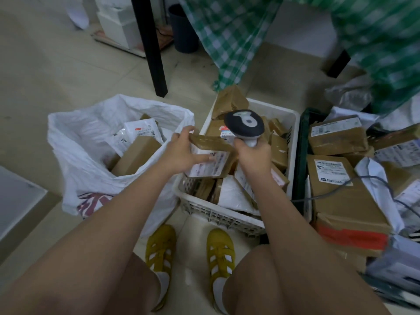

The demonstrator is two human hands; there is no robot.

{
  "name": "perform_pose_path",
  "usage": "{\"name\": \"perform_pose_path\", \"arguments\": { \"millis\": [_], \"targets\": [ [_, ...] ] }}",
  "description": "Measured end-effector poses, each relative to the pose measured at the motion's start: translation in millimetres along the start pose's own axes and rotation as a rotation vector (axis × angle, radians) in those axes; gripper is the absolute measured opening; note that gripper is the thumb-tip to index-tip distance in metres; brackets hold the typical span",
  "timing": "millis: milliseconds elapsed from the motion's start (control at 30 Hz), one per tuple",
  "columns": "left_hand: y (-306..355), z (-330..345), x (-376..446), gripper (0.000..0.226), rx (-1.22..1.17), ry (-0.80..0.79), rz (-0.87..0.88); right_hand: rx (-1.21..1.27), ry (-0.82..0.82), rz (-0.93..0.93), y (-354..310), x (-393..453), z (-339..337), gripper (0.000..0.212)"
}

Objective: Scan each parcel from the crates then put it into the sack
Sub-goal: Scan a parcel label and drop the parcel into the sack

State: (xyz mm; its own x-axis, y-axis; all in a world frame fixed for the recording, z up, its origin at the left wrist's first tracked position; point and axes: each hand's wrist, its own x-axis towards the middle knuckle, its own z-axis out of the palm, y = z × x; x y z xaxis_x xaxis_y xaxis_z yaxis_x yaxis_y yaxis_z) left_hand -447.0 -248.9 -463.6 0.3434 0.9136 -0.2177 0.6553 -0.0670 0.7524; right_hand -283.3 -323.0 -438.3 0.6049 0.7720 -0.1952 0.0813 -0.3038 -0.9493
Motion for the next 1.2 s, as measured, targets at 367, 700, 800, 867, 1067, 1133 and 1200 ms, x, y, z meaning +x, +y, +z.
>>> {"name": "perform_pose_path", "arguments": {
  "millis": [367,700,800,867,1067,1133,1200],
  "targets": [
    [11.7,-35.4,-40.5,0.083,-0.986,0.030,-0.309,0.351,0.076,-0.043,-31.2,-32.4,11.4,0.024],
    [-5.7,-45.0,-41.0,0.097,-0.794,-0.130,-0.259,0.441,-0.050,-0.002,-30.1,-30.7,40.4,0.027],
    [-12.5,-45.4,-40.6,0.084,-0.754,-0.176,-0.238,0.376,-0.085,-0.018,-26.2,-27.1,45.1,0.025],
    [-16.6,-45.3,-39.7,0.081,-0.739,-0.207,-0.231,0.314,-0.101,-0.033,-23.6,-25.4,47.6,0.023],
    [-18.2,-53.4,-42.2,0.045,-0.860,-0.195,-0.299,0.223,-0.151,-0.046,-23.7,-22.4,55.5,0.029],
    [-19.4,-53.1,-43.1,0.026,-0.861,-0.207,-0.316,0.193,-0.167,-0.059,-23.4,-22.2,57.5,0.030],
    [-21.2,-54.1,-43.5,0.021,-0.865,-0.181,-0.333,0.158,-0.185,-0.075,-23.0,-23.0,59.3,0.036]
  ]
}}
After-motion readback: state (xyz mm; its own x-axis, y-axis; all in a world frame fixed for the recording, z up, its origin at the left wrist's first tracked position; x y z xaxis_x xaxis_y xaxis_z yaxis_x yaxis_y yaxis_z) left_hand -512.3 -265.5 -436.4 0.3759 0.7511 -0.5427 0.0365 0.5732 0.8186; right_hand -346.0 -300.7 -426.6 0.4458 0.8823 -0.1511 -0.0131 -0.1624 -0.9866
